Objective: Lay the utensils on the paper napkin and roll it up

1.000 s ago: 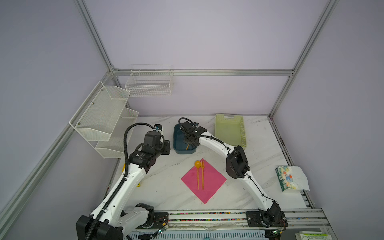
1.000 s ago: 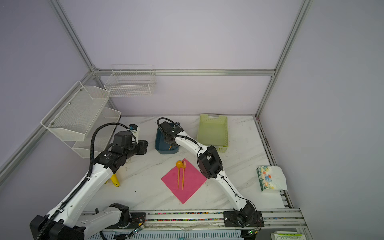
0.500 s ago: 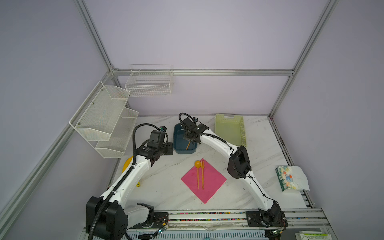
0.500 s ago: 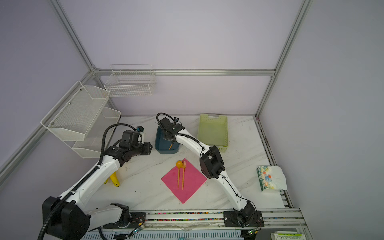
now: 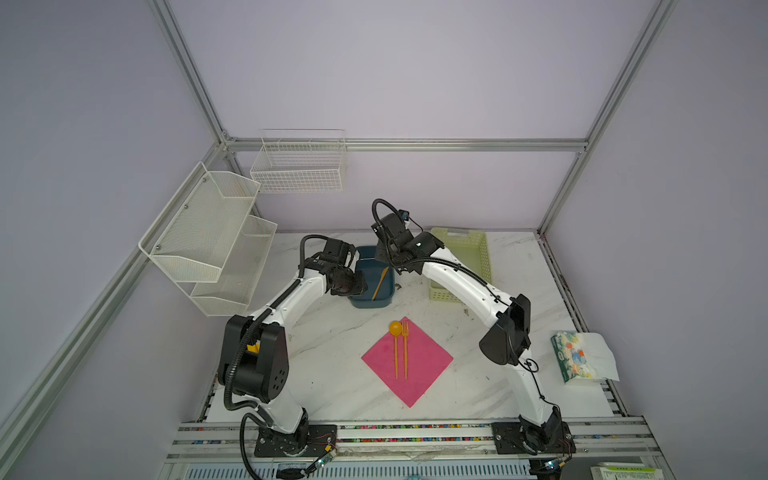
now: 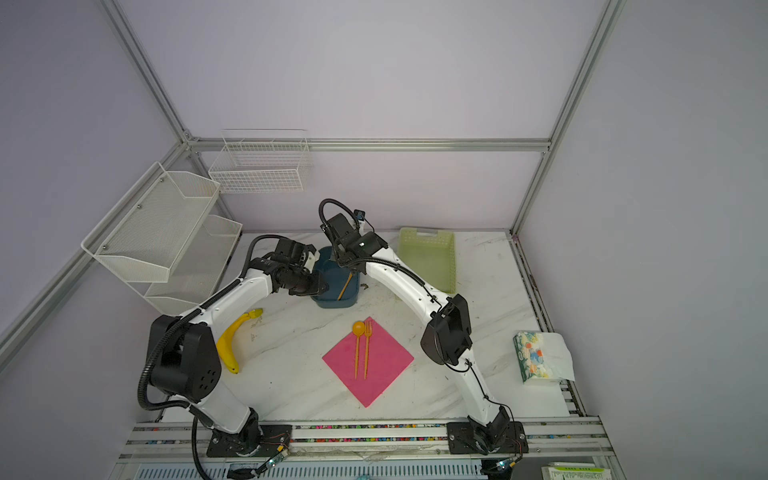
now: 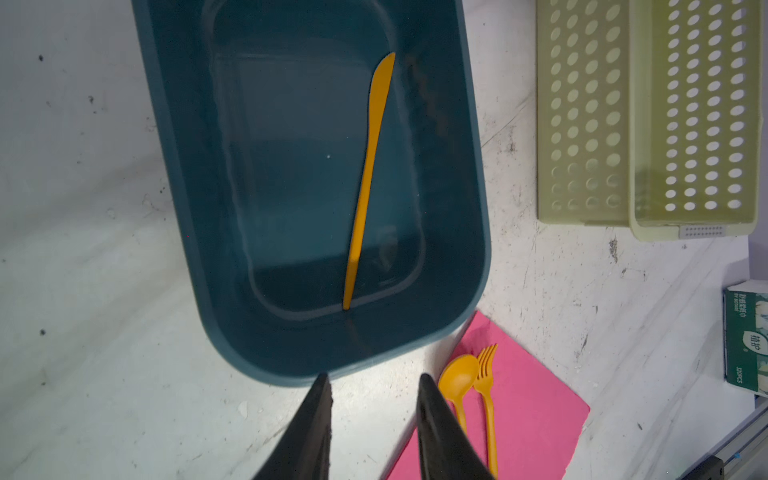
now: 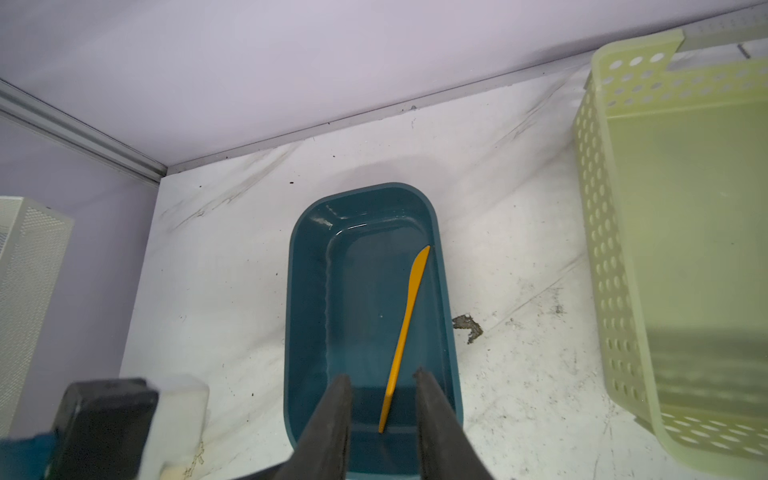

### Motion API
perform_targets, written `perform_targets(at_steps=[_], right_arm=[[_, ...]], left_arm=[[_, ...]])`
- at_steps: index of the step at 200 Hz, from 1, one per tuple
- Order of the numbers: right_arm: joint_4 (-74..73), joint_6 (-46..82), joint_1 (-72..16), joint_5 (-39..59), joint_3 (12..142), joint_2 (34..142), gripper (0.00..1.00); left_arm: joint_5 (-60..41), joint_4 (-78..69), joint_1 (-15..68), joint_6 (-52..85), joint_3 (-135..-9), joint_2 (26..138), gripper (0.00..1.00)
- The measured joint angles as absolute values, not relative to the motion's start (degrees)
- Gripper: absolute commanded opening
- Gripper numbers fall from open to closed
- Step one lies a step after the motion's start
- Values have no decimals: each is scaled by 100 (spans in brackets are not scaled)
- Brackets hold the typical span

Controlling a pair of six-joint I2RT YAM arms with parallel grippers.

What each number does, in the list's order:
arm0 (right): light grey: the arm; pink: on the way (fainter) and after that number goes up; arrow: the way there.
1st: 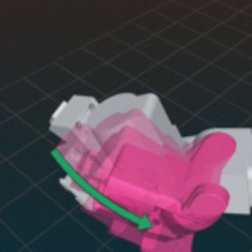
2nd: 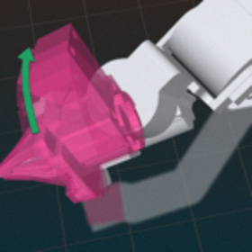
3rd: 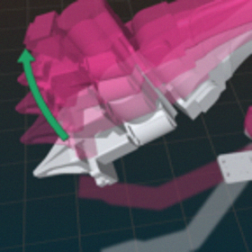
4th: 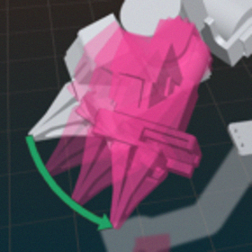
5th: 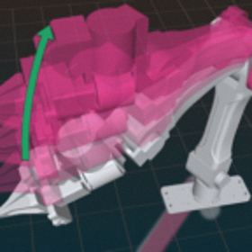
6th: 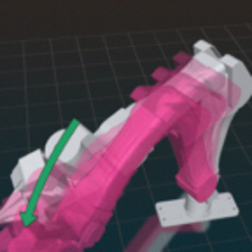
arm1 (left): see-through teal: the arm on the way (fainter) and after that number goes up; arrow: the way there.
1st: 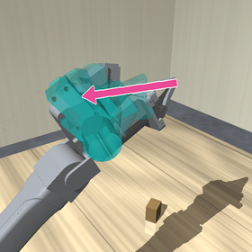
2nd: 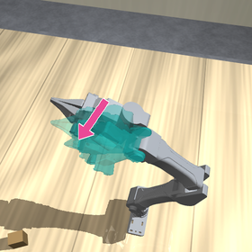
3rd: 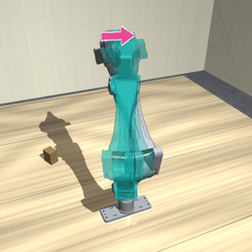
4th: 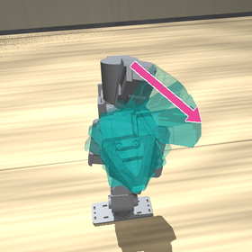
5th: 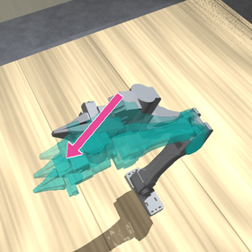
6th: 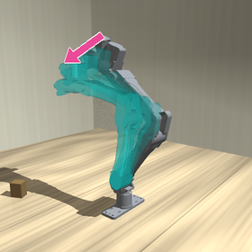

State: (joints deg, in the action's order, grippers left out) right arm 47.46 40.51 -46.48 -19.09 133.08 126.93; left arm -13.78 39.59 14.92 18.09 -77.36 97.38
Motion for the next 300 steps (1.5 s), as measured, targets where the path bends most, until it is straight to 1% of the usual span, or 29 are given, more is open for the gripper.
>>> perform_targets(at_steps=[56, 108, 150, 200, 251, 300], right_arm=[[4792, 4021, -4462, -2189, 12606, 12097, 31], [4823, 3990, -4257, -2383, 12304, 11491, 31], [4825, 3953, -4143, -2486, 12005, 11244, 31], [4827, 3865, -4058, -2491, 11907, 11229, 31], [4827, 3815, -3975, -2491, 11896, 11207, 31], [4827, 3802, -3951, -2493, 11863, 11174, 31]], left_arm=[[-1094, 4270, 1651, 1608, -8667, 10779, 34], [-801, 4362, 1824, 1433, -9323, 11592, 34], [-681, 4401, 1918, 1249, -9756, 12171, 33], [-543, 4475, 2036, 1066, -10208, 12648, 32], [-322, 4574, 2115, 913, -10718, 12969, 29], [-139, 4619, 2115, 786, -10809, 13061, 26]])
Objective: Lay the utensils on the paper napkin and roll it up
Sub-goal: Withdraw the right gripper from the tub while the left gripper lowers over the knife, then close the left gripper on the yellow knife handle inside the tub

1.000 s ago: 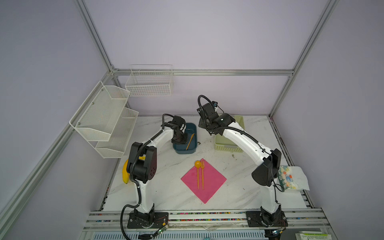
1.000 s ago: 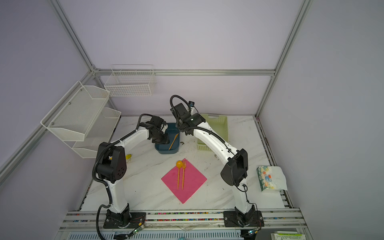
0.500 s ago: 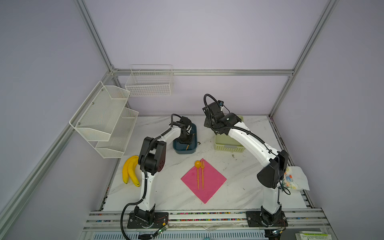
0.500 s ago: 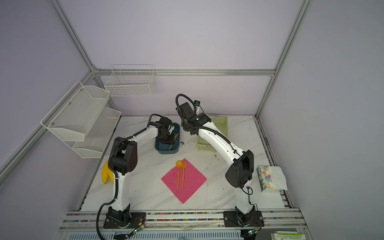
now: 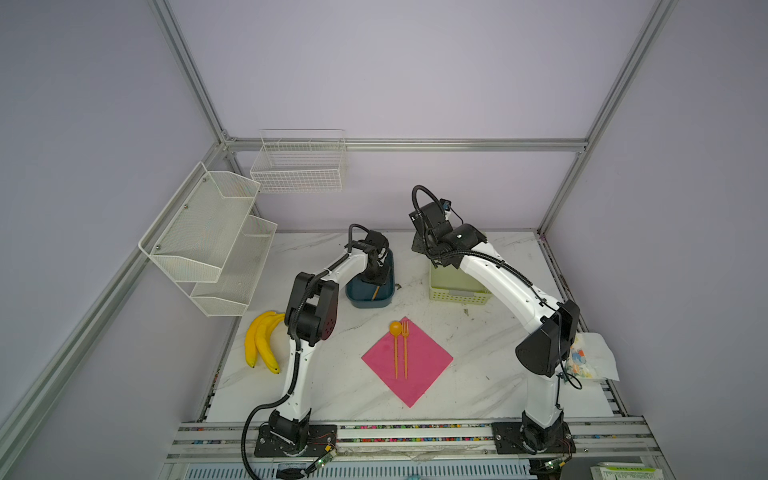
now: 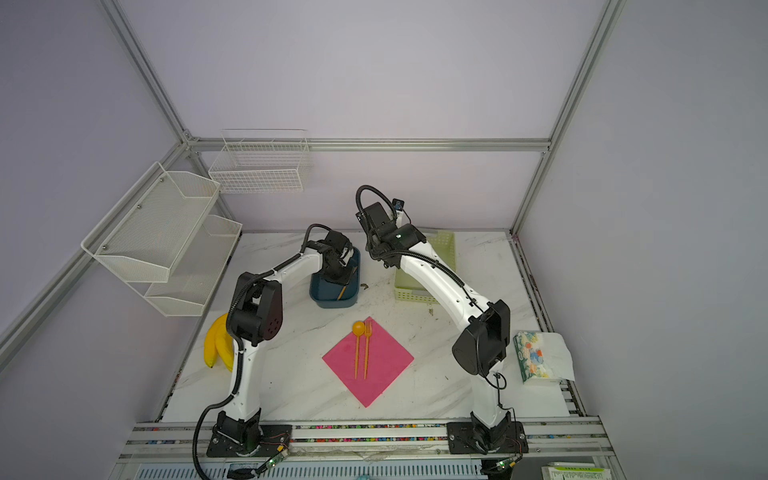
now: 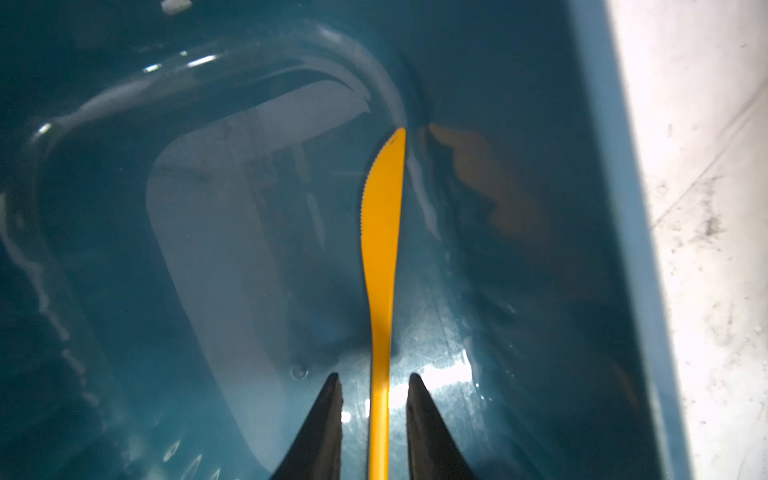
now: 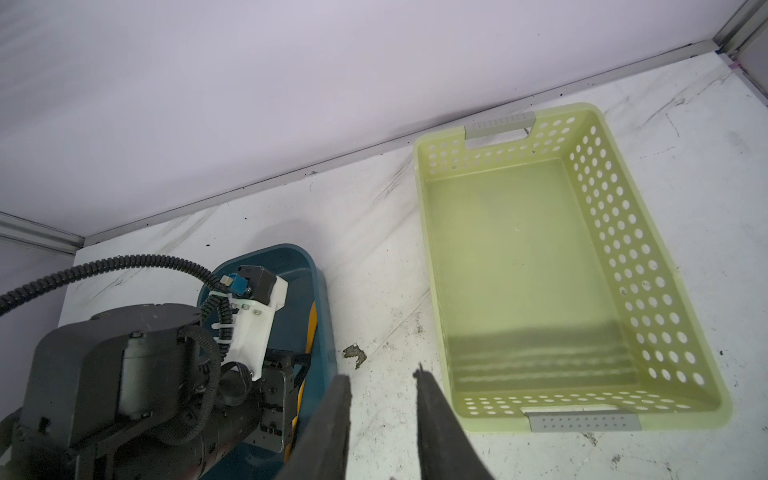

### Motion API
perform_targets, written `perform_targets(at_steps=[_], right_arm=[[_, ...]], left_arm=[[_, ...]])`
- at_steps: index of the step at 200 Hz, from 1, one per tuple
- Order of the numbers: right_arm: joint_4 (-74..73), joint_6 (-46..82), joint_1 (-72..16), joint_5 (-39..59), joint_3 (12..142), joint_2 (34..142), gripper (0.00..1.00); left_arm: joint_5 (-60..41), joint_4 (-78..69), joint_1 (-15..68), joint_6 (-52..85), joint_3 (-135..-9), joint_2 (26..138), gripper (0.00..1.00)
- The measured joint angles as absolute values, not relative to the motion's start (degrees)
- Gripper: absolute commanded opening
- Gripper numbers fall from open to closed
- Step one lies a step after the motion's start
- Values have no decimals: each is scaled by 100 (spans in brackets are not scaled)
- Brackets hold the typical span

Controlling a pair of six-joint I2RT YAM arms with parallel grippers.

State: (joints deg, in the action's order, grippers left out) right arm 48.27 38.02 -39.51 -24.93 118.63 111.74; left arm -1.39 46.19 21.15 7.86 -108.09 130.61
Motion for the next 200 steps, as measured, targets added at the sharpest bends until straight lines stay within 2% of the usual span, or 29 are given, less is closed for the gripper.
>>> perform_targets(at_steps=[155, 200], right_arm=[[4823, 3760, -3946, -2484, 11675, 11131, 31], [4821, 3758, -3942, -2484, 11666, 11131, 31]], left_arm=[[-12, 4644, 2156, 784, -10921, 13255, 18], [106, 4637, 2169, 781, -11004, 13314, 13]])
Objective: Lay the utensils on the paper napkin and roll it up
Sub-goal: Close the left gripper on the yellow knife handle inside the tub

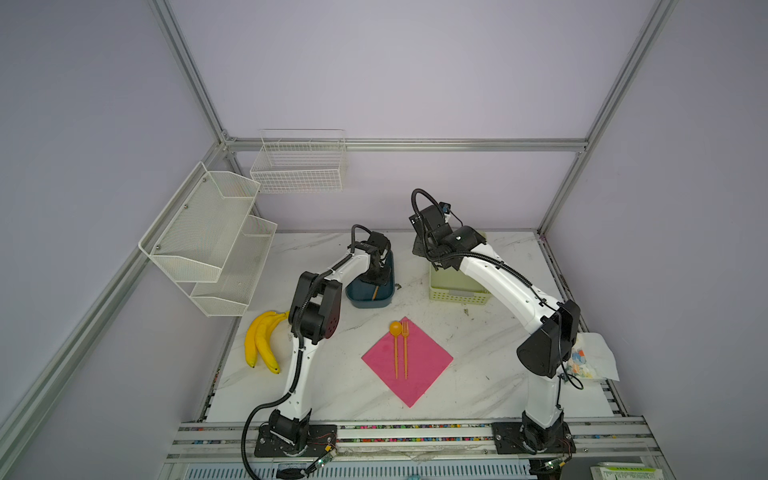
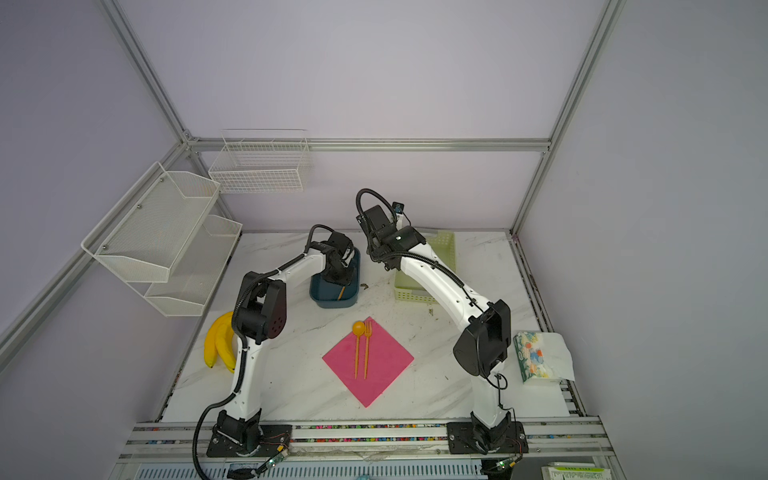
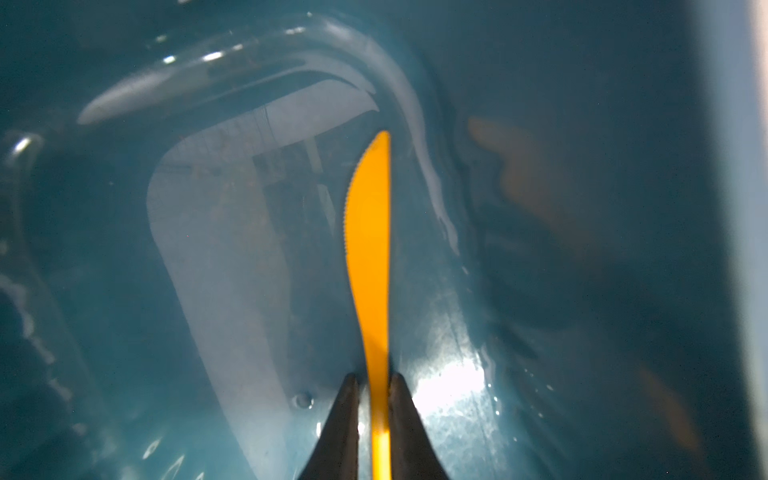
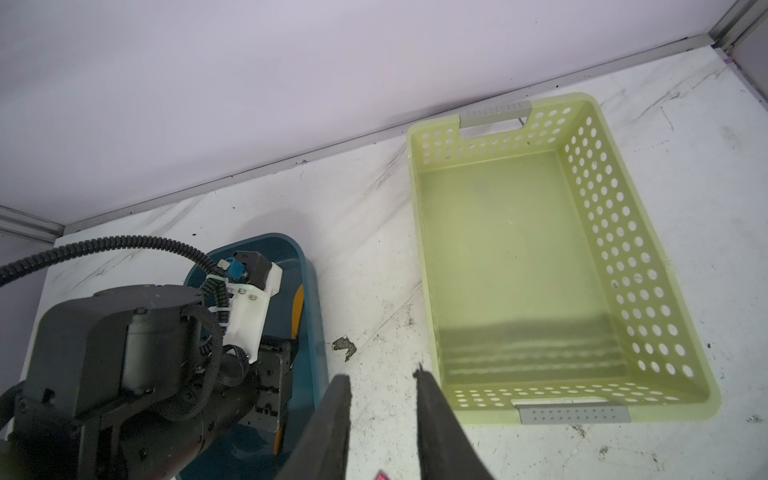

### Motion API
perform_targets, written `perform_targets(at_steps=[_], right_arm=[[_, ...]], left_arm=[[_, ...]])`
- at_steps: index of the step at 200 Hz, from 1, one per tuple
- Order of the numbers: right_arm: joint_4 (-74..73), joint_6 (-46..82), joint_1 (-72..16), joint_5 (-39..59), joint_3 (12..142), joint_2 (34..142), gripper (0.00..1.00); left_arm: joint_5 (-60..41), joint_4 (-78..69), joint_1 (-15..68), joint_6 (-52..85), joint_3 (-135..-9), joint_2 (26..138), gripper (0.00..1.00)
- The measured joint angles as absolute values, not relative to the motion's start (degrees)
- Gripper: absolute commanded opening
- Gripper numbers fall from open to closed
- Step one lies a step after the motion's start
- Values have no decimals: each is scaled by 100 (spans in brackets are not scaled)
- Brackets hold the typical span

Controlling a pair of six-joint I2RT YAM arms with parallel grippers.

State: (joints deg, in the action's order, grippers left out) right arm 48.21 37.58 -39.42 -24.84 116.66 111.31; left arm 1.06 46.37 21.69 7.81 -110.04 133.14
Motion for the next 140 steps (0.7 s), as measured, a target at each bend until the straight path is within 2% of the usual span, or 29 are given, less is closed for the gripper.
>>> perform_targets(at_steps=[98, 140], right_arm=[[4821, 3682, -3924, -2473, 11662, 11113, 31], [4823, 3675, -3924, -2475, 11662, 10925, 31]], left_arm=[[283, 4790, 2185, 777, -11159, 13312, 6], [305, 4875, 2185, 781, -11192, 13214, 8]])
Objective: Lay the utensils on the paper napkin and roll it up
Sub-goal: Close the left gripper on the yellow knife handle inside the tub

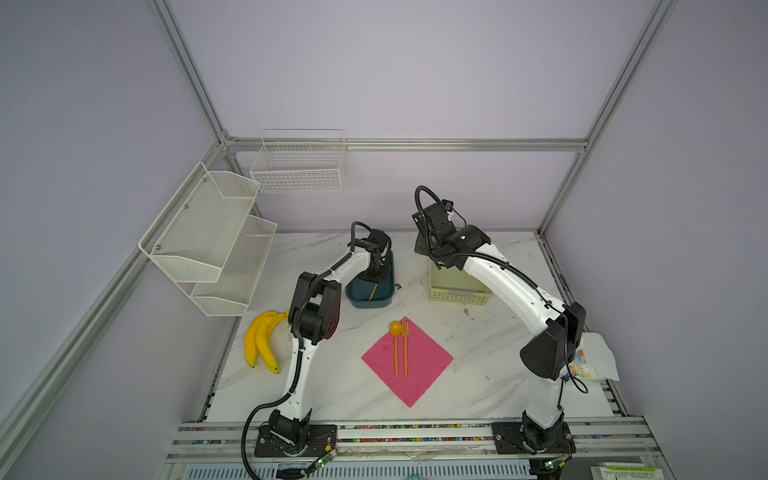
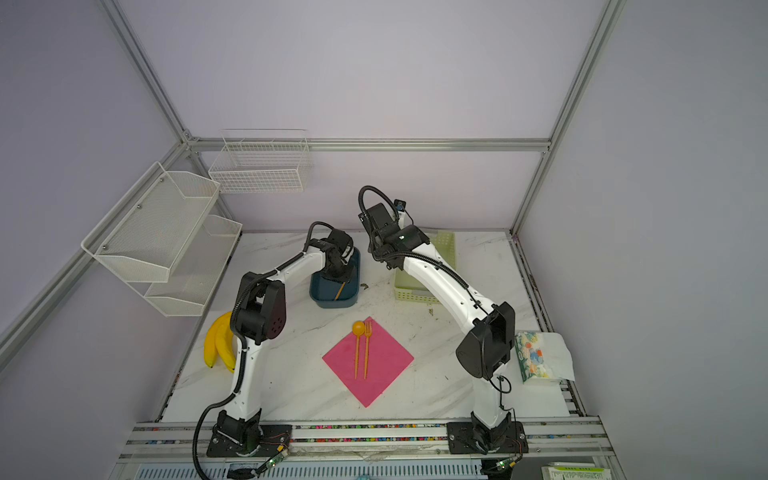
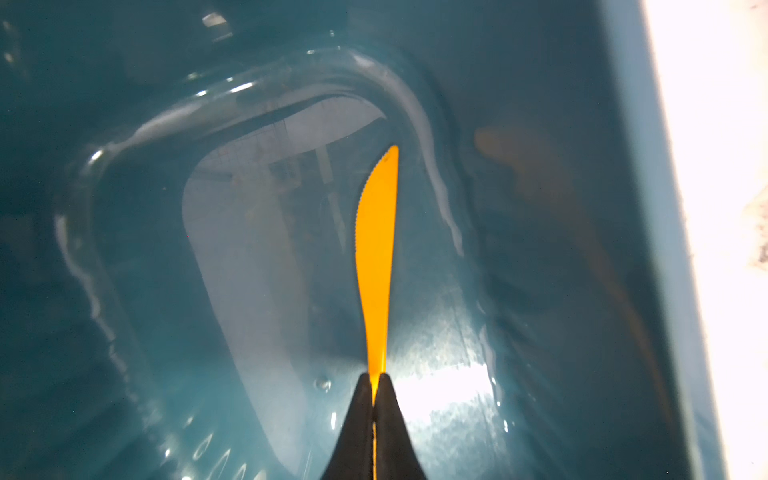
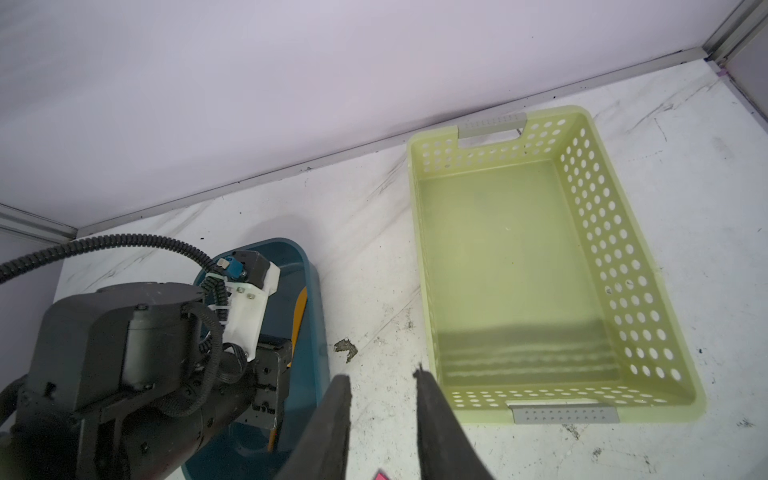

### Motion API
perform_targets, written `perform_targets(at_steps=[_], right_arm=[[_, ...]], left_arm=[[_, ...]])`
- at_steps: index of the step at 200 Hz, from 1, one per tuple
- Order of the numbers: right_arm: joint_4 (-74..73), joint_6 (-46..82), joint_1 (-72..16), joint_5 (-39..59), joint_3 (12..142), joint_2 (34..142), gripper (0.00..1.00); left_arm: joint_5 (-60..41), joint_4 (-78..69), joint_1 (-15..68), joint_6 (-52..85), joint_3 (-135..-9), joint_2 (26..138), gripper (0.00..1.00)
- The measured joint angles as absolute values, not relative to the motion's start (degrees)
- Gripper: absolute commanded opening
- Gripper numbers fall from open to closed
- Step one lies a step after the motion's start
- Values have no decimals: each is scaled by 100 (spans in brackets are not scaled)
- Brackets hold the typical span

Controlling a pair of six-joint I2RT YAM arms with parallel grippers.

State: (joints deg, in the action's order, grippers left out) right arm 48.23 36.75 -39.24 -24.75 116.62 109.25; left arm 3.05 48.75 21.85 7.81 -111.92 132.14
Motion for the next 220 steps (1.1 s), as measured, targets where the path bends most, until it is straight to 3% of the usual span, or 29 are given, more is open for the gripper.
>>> perform_targets(at_steps=[27, 75, 220], right_arm=[[4816, 3673, -3924, -2475, 11657, 10753, 31], [4801, 3669, -3924, -2473, 11557, 10650, 31], [4772, 3651, -3887, -2462, 11474, 10650, 31]], left_arm=[[305, 4930, 2185, 773, -11192, 13109, 19], [309, 5009, 2189, 766, -11192, 13102, 25], [628, 5162, 2392, 781, -11190, 13281, 26]])
